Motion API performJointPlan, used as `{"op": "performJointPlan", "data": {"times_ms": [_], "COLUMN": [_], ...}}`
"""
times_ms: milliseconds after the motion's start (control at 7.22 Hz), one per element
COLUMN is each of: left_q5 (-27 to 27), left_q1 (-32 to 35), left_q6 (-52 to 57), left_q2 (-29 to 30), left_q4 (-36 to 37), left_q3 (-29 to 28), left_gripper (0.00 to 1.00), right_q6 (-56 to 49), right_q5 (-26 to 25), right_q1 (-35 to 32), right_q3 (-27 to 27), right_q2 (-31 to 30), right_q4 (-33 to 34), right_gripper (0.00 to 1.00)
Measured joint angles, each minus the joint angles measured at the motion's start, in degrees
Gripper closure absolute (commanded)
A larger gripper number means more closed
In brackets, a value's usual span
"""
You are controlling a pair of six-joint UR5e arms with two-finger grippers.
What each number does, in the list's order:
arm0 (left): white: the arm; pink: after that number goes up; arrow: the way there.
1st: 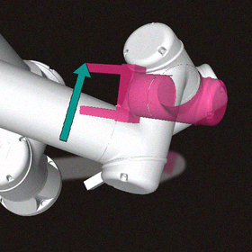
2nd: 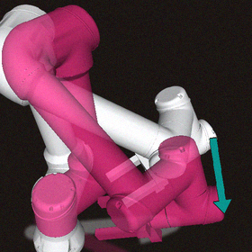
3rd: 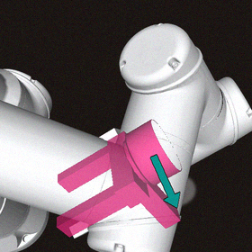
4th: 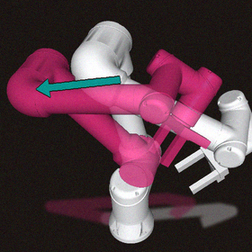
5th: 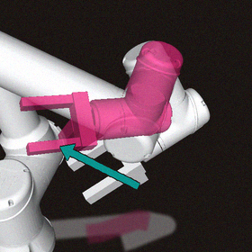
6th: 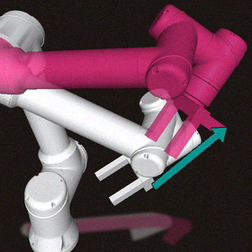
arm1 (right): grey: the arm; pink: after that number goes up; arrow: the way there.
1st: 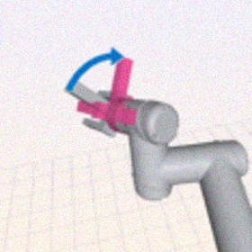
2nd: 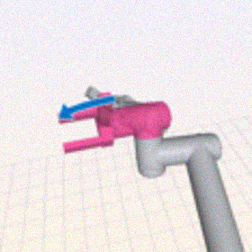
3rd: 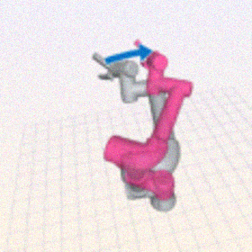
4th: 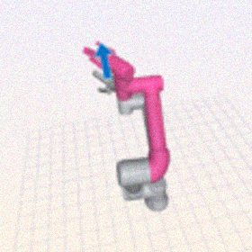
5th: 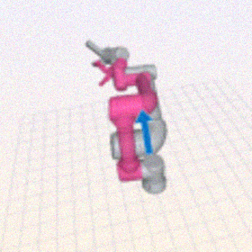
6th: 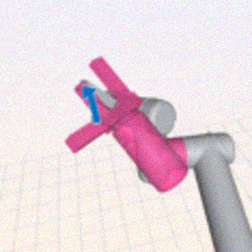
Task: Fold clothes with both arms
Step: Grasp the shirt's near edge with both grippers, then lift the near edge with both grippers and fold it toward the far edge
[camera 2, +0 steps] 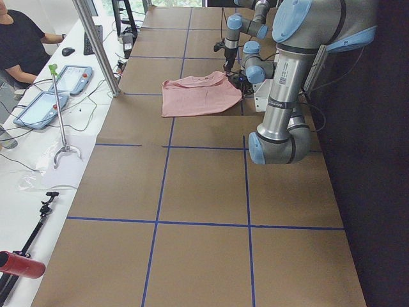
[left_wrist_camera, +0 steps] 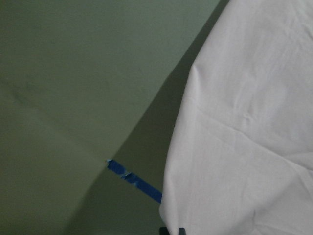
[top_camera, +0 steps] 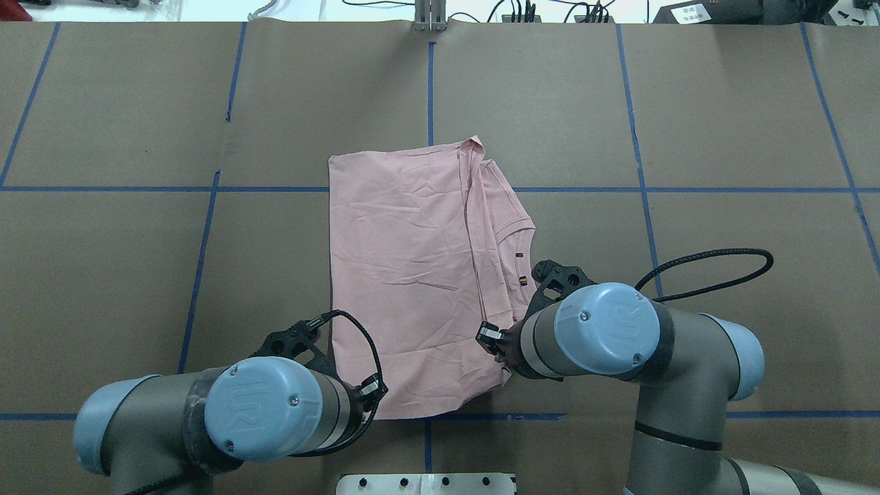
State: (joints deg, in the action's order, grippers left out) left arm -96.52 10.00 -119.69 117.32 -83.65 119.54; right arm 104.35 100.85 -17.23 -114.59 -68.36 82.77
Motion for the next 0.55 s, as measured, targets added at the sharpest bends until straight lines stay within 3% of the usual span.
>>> {"op": "performJointPlan", "data": {"times_ms": [277, 554], "left_q5": [0.0, -0.1], "left_q1": [1.5, 7.2], "left_q6": [0.7, 4.5], "left_q2": [0.4, 1.0], "left_q4": [0.6, -1.3], "left_q3": [1.2, 0.4], "left_gripper": [1.0, 1.0], "right_q6": [-0.4, -0.8], "right_q5": [-0.2, -0.6], "right_q1": [0.2, -3.4], "right_q3": [-0.2, 0.8], "right_q2": [0.3, 0.8], "right_q4": [-0.5, -2.7], "right_gripper": [1.0, 1.0]}}
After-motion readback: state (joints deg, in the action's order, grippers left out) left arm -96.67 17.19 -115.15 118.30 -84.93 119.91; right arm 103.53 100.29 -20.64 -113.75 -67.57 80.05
